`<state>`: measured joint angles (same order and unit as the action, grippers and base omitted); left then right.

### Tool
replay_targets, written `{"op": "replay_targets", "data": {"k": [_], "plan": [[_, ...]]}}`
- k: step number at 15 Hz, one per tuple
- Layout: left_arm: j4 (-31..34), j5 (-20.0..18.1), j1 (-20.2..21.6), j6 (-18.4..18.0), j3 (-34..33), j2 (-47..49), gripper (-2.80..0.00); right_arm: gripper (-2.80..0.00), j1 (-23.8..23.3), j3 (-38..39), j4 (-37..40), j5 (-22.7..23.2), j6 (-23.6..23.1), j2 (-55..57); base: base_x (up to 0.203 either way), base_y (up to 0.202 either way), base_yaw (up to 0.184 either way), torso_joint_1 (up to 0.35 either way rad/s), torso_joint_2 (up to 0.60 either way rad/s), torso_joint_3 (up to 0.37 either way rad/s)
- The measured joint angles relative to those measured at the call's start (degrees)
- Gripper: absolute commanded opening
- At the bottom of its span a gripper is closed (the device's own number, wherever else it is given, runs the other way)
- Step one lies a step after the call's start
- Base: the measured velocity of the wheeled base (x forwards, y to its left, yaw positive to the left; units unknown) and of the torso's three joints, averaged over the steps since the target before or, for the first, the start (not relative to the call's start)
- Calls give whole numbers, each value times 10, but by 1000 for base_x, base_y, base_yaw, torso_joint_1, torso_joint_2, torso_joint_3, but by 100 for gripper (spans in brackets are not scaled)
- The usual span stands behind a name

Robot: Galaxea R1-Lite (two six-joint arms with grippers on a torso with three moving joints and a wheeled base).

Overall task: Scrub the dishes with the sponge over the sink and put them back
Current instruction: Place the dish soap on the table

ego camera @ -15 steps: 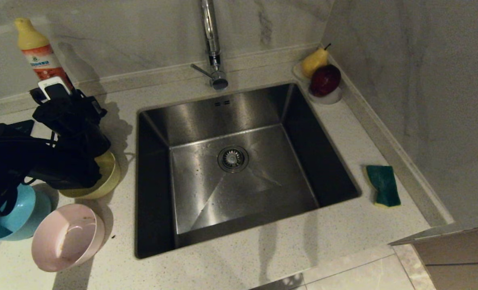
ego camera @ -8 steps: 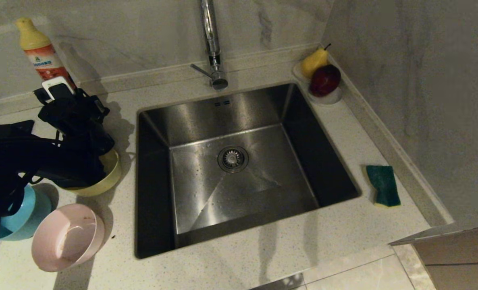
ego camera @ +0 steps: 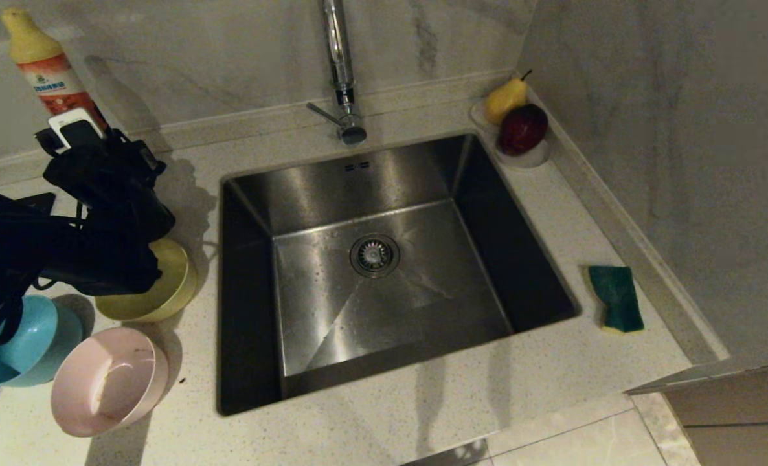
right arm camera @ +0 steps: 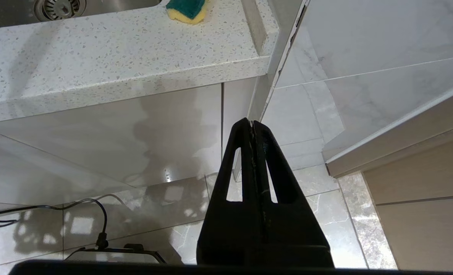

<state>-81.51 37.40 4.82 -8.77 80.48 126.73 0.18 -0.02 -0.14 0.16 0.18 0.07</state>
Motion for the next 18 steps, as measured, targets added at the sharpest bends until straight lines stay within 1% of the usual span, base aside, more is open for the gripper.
{"op": "replay_targets", "data": {"k": [6,8,14,18], "plan": [[9,-3,1,1,17,10,-280,-280,0,0,0,0,0,0,0,0,0,0,0,0],[31,-3,1,3,30,15,-280,-280,0,0,0,0,0,0,0,0,0,0,0,0],[124,-4,1,8,86,21,-280,-280,0,0,0,0,0,0,0,0,0,0,0,0],[123,-2,2,8,92,27,-280,-280,0,0,0,0,0,0,0,0,0,0,0,0]]}}
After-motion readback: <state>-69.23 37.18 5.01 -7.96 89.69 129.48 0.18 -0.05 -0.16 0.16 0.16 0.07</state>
